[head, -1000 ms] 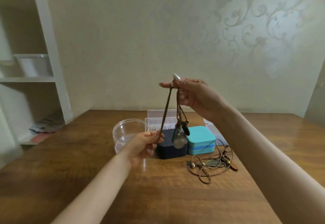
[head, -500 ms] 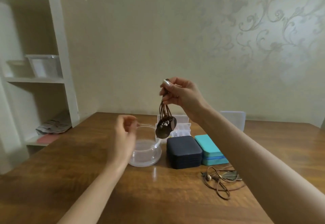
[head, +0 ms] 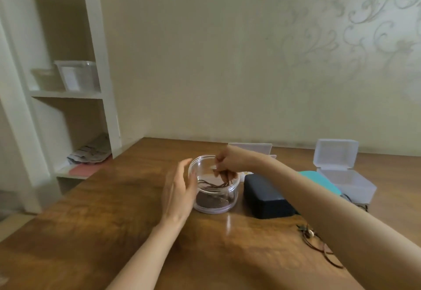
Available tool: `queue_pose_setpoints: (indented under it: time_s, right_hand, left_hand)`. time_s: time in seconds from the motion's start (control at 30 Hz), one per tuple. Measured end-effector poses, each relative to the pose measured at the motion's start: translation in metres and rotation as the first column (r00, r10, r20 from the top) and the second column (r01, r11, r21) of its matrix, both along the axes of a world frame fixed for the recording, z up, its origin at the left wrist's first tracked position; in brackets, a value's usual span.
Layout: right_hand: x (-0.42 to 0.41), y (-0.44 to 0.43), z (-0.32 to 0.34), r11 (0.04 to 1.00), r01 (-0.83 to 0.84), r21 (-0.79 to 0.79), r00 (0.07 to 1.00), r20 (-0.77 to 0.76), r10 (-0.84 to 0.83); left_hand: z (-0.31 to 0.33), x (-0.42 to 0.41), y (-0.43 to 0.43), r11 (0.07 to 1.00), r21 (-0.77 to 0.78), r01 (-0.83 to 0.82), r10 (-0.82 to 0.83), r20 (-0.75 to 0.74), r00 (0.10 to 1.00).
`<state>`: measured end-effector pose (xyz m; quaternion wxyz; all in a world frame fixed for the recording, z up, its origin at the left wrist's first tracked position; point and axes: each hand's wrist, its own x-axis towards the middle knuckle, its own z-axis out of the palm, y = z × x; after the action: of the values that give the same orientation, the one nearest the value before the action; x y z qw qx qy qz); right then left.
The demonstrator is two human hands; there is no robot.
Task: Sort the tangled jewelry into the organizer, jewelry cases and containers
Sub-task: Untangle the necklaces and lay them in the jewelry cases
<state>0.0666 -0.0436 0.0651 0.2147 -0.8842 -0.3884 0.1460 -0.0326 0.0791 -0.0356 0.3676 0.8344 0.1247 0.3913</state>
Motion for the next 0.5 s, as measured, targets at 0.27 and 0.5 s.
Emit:
queue_pose_setpoints:
  time_s: [0.27, 0.5]
  right_hand:
    - [-0.005, 0.035, -0.03, 0.963, -0.038, -0.268, 0.837, 0.517, 0.177]
    - [-0.003, 0.017, -0.021, 0.982, -0.082, -0.173, 0.842, 0.515, 0.161]
  left_hand:
    - [-0.003, 0.001, 0.003, 0.999, 0.043, -0.024, 0.023, 0.031, 0.999]
    - [-0.003, -0.003, 0.003, 1.0, 0.021, 0.018, -0.018, 0.038, 0.999]
